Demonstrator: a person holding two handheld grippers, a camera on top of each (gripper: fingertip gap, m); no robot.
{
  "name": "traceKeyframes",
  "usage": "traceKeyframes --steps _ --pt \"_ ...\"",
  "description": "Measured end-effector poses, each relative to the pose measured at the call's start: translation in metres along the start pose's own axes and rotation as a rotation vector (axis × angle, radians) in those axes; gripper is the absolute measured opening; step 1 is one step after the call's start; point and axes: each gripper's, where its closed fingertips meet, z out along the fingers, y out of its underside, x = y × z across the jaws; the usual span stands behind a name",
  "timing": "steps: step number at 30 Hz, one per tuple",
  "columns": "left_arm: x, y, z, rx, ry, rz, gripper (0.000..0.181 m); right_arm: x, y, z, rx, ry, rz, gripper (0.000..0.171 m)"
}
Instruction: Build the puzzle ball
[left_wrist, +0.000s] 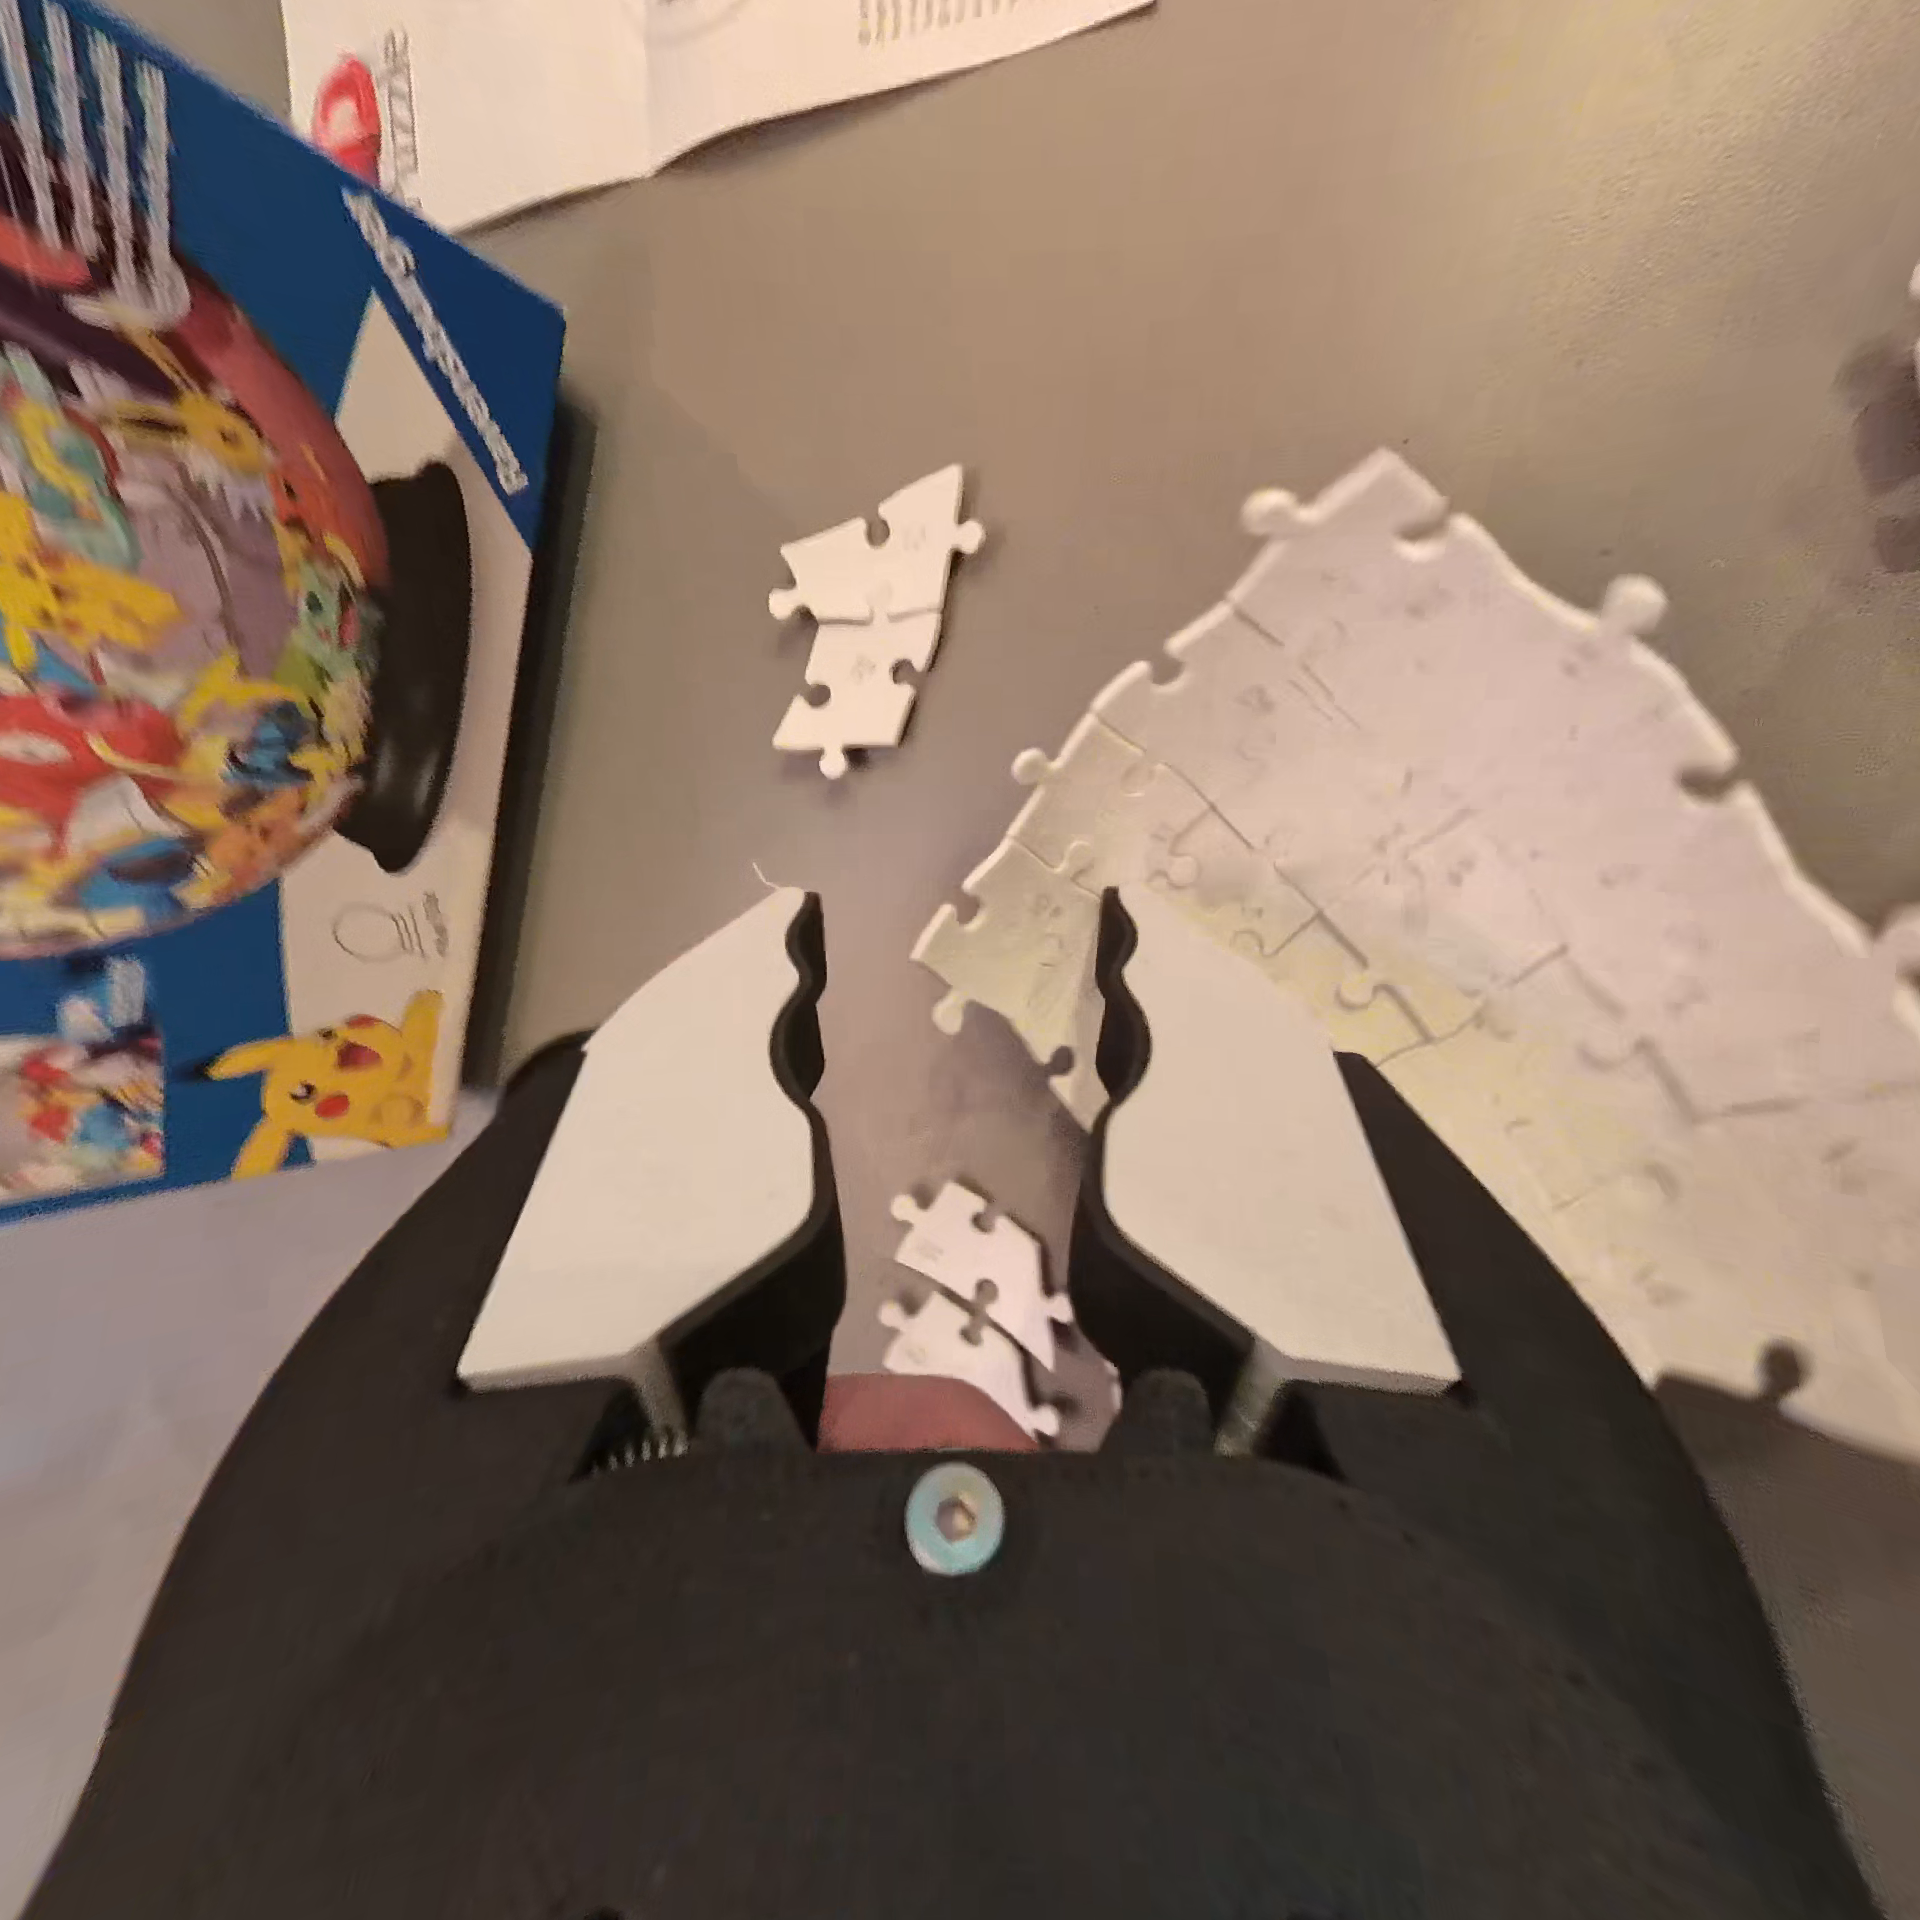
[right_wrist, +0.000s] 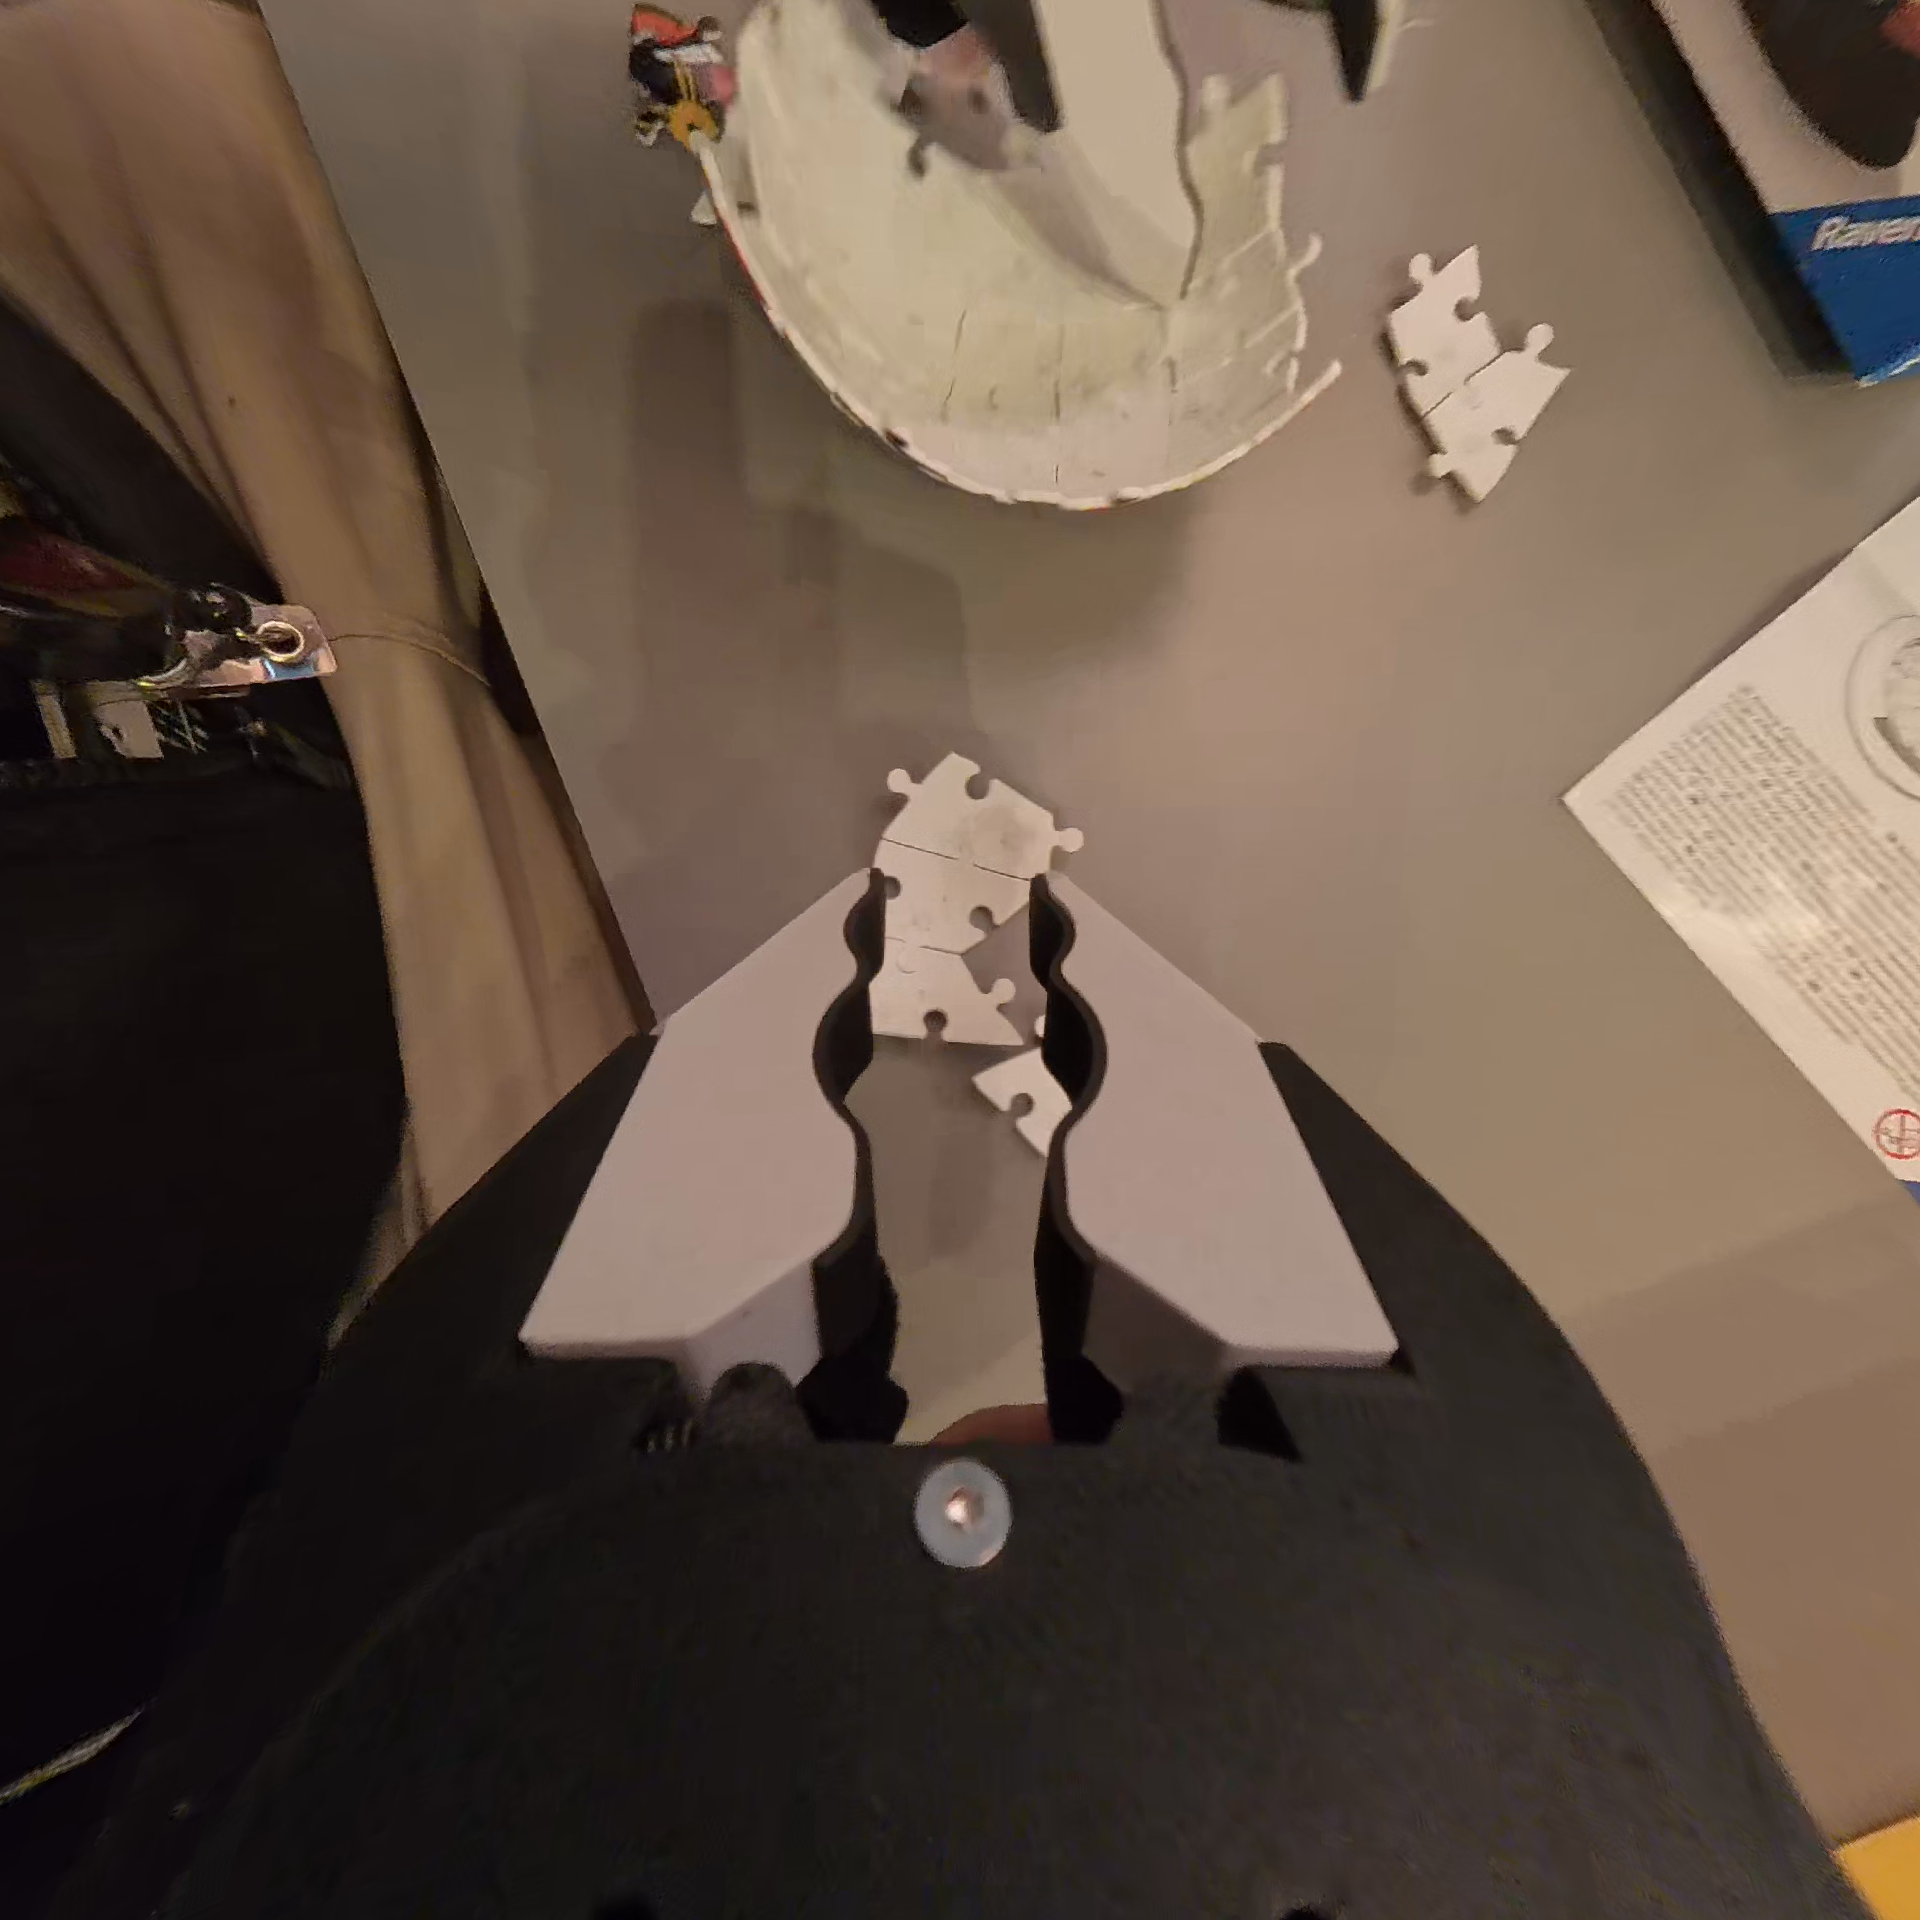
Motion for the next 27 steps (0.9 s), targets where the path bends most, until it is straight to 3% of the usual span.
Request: traceKeyframes --steps 6,11,19,24,27 --pt "0.004 -0.009 0.003 -0.054 0.015 0.158 0.051 0.001 0.018 0.024 -0.106 0.084 0.008 0.042" --pt "0.007 -0.013 0.000 -0.044 -0.015 0.224 0.051 0.009 0.012 0.029 -0.064 0.073 0.054 0.045" --pt "0.004 -0.027 -0.039 0.010 -0.114 0.231 0.047 0.020 0.013 0.034 -0.068 0.039 0.089 0.028" --pt "0.054 -0.042 -0.058 0.077 0.030 0.050 0.044 0.023 0.011 0.036 -0.051 0.017 0.123 0.021" --pt "0.082 -0.038 -0.052 0.035 0.050 0.059 0.043 0.026 0.011 0.036 -0.049 0.011 0.130 0.016"
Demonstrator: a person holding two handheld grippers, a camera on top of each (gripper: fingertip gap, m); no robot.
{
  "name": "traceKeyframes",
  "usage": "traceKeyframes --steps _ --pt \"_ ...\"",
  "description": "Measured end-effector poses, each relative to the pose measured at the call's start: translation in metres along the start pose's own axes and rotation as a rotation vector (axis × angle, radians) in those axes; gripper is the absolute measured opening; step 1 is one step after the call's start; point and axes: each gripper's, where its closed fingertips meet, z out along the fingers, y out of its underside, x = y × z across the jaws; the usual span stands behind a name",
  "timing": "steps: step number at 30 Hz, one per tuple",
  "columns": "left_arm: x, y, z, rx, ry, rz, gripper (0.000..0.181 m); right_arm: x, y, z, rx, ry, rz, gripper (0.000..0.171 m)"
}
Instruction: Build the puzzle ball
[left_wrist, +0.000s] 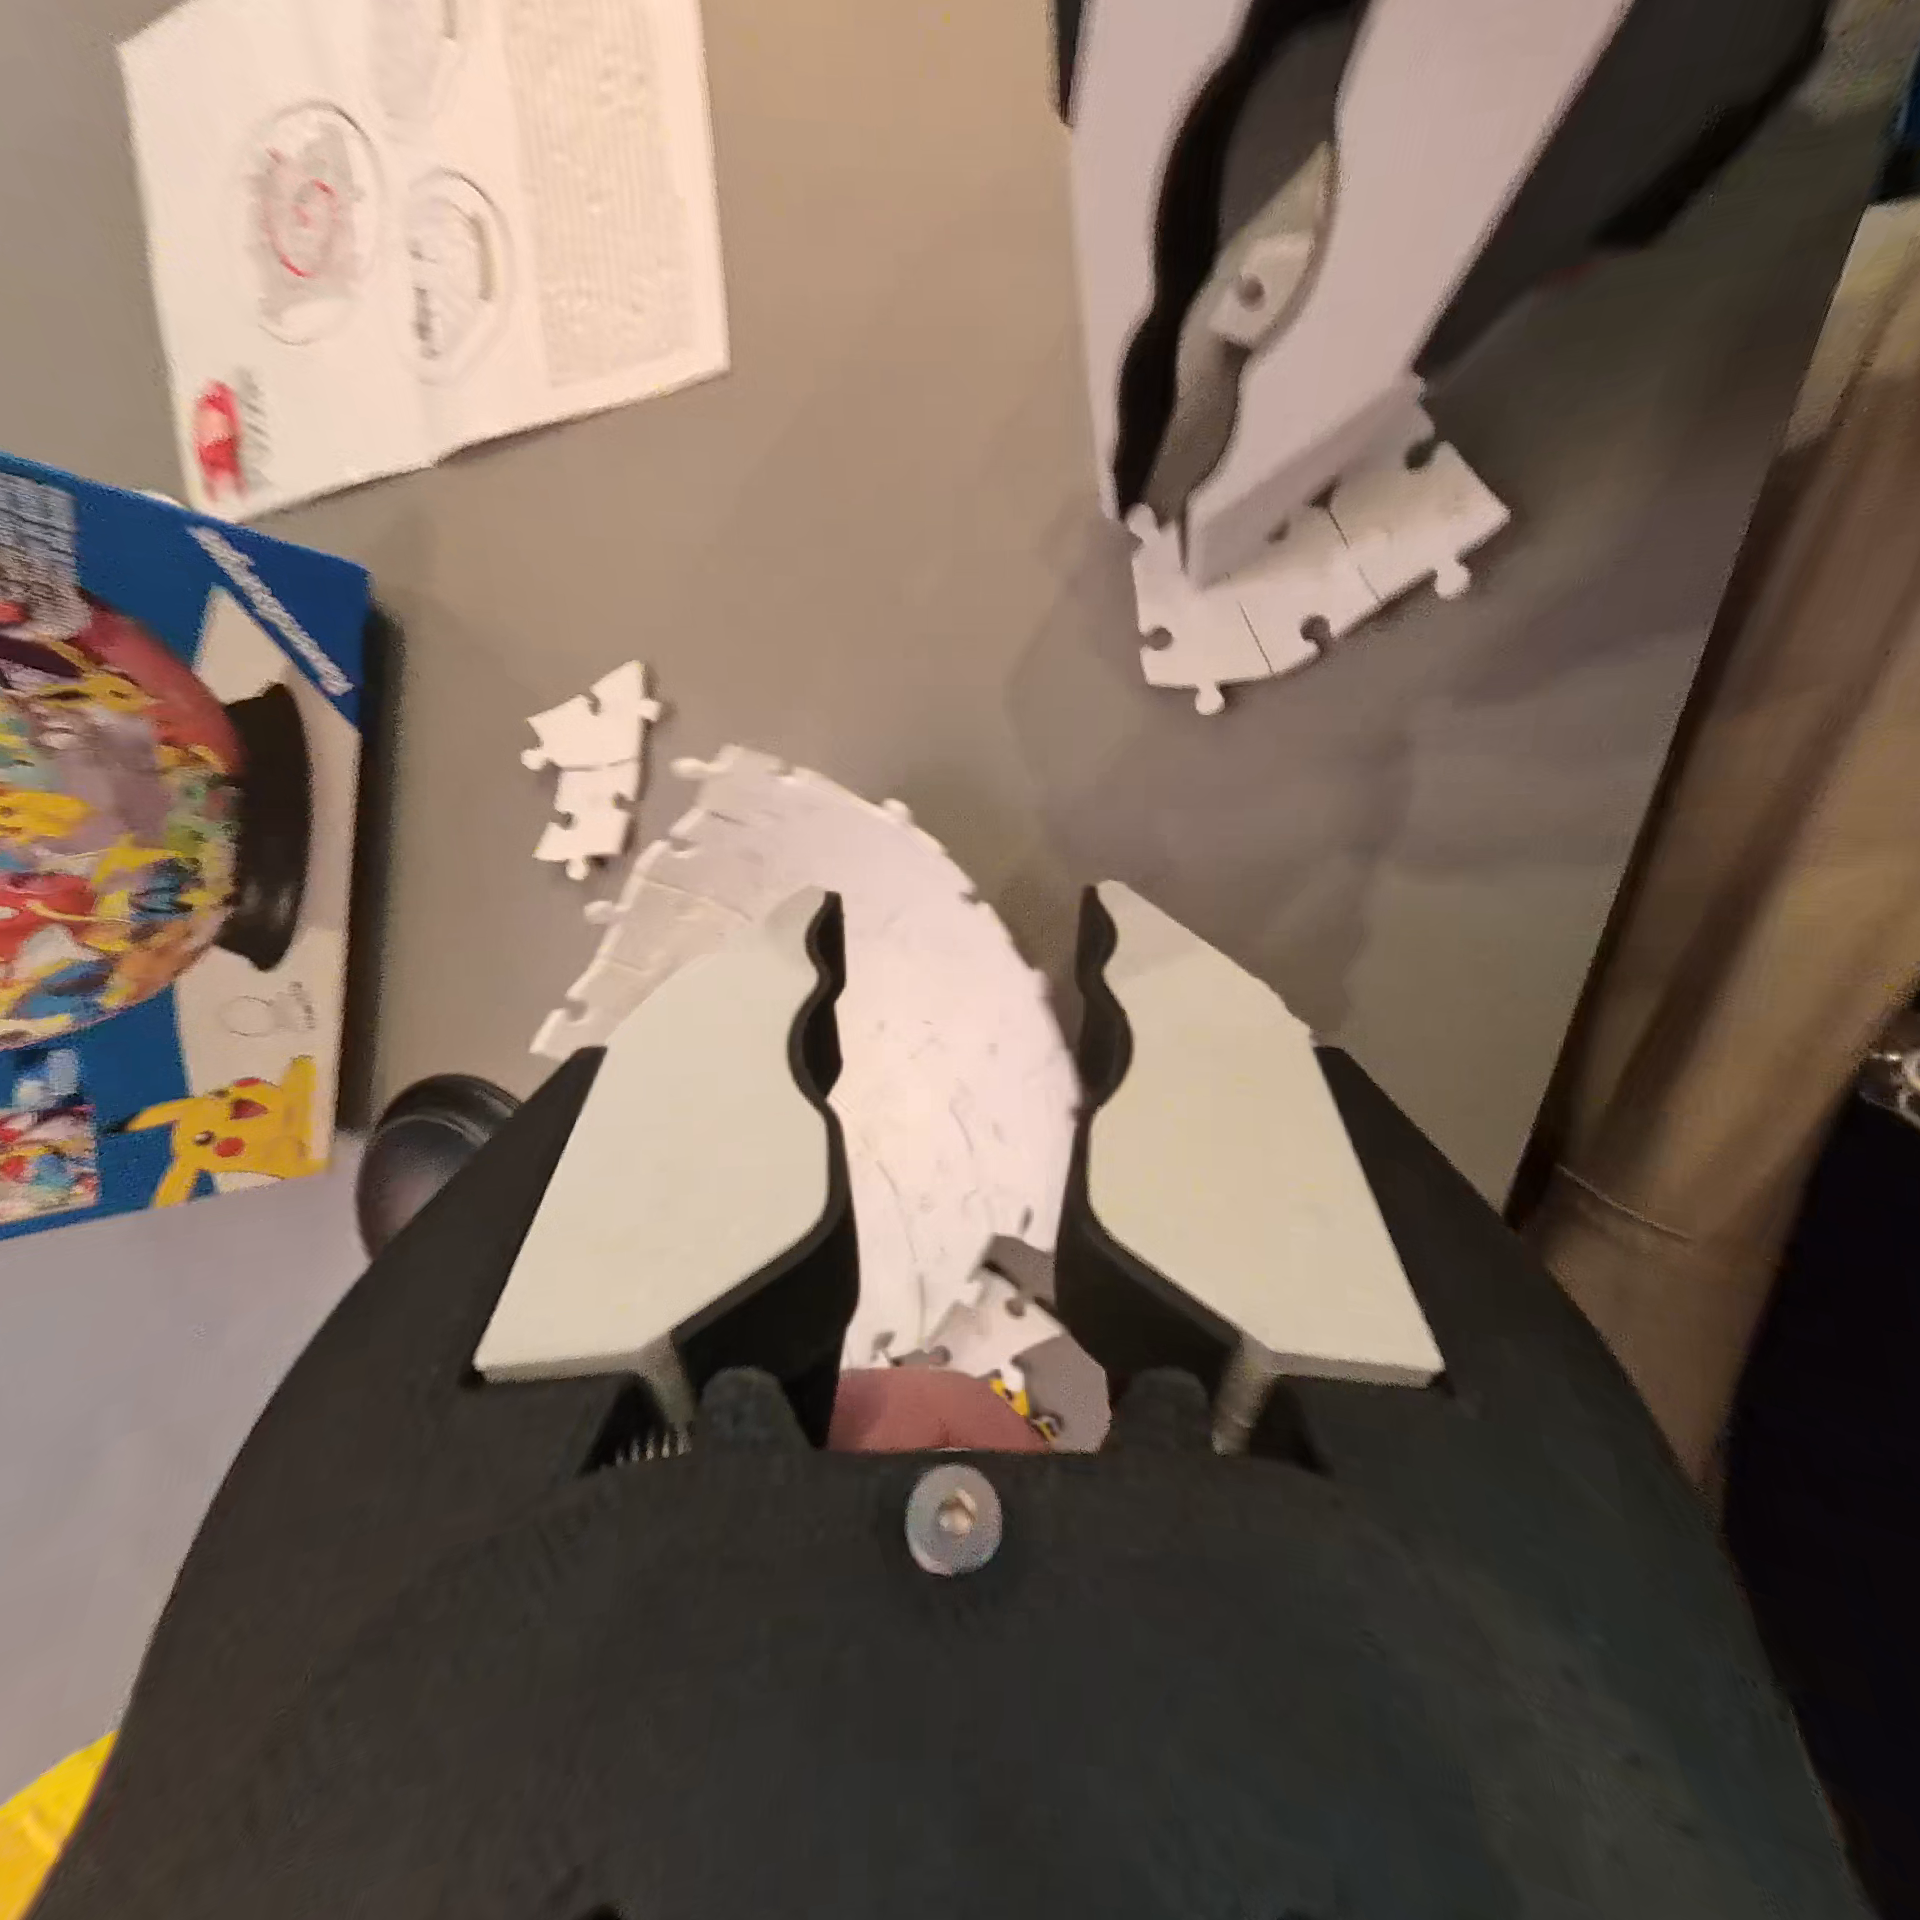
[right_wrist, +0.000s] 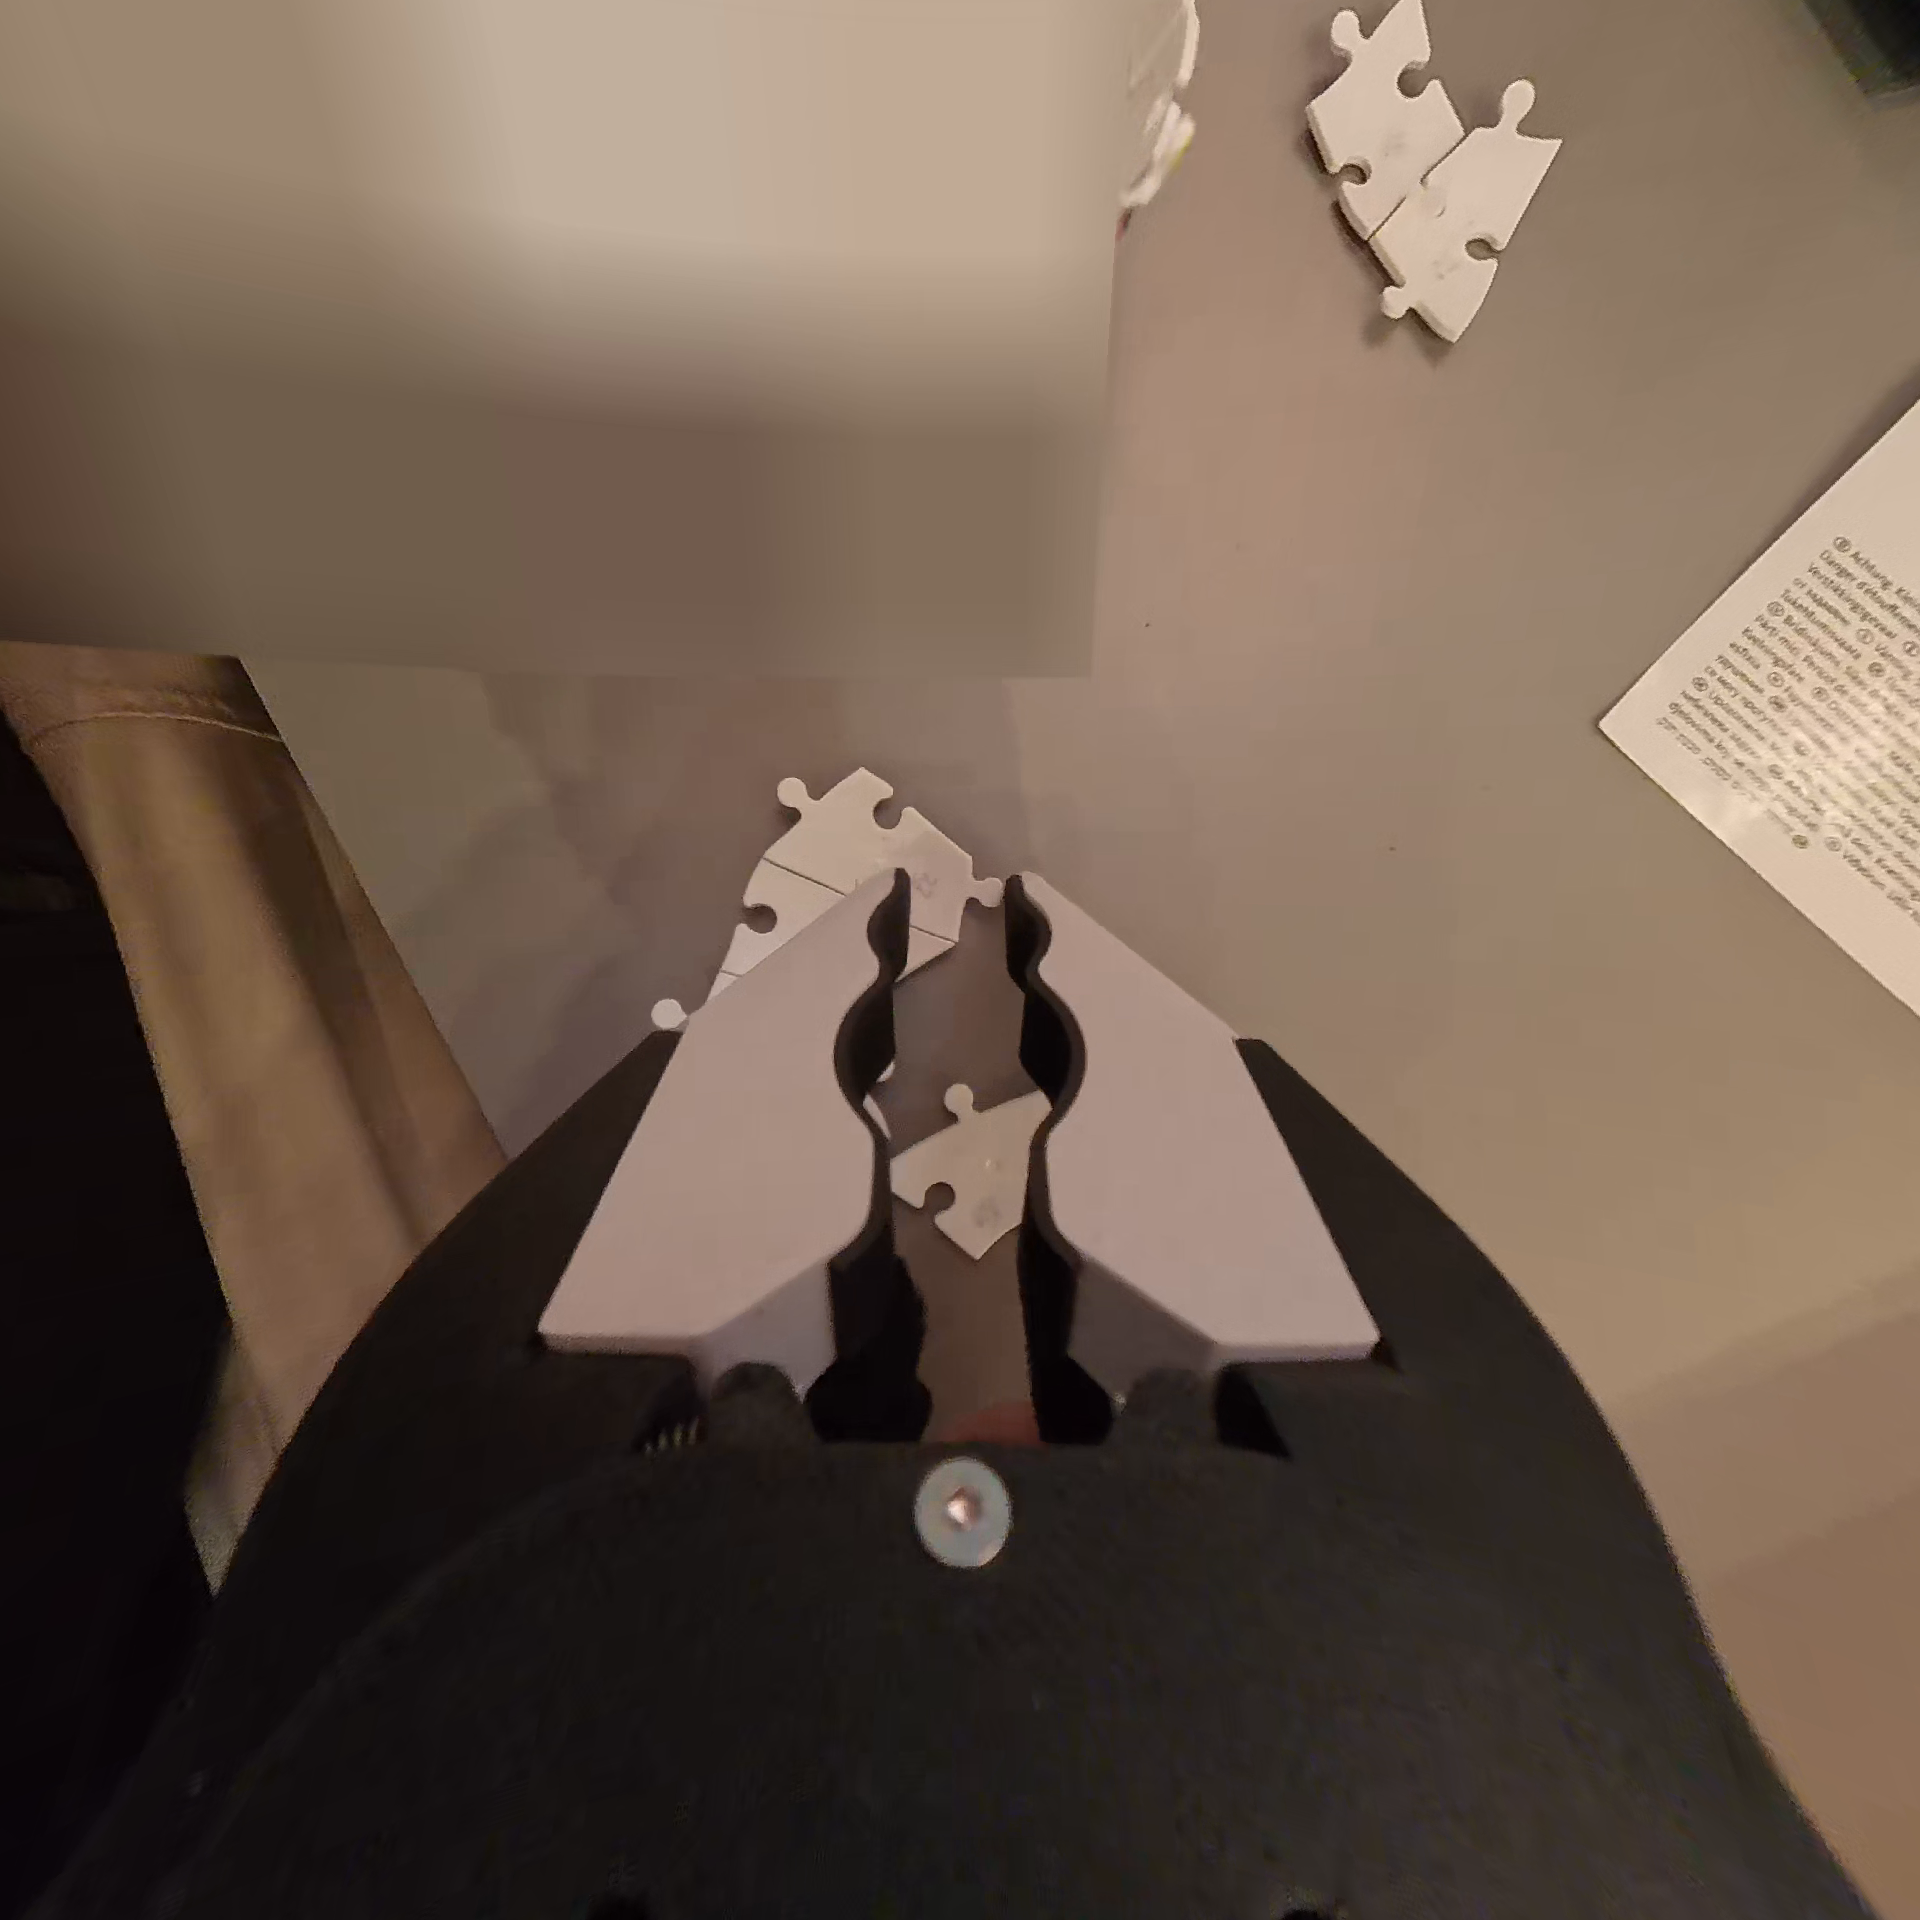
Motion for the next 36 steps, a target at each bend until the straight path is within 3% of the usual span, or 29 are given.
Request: traceKeyframes --steps 11,23,30,36 --pt "0.024 0.056 0.019 -0.157 0.044 0.066 0.031 0.003 -0.003 -0.002 0.028 -0.062 0.058 0.005" --pt "-0.006 0.094 0.009 -0.197 0.089 0.135 0.038 0.003 -0.010 -0.012 0.077 -0.123 0.105 0.001" --pt "-0.047 0.089 -0.012 -0.104 0.011 0.000 0.050 0.004 -0.014 -0.016 0.109 -0.149 0.130 0.000" --pt "-0.064 0.106 -0.022 -0.092 -0.022 -0.168 0.053 0.005 -0.016 -0.018 0.121 -0.160 0.132 0.000"
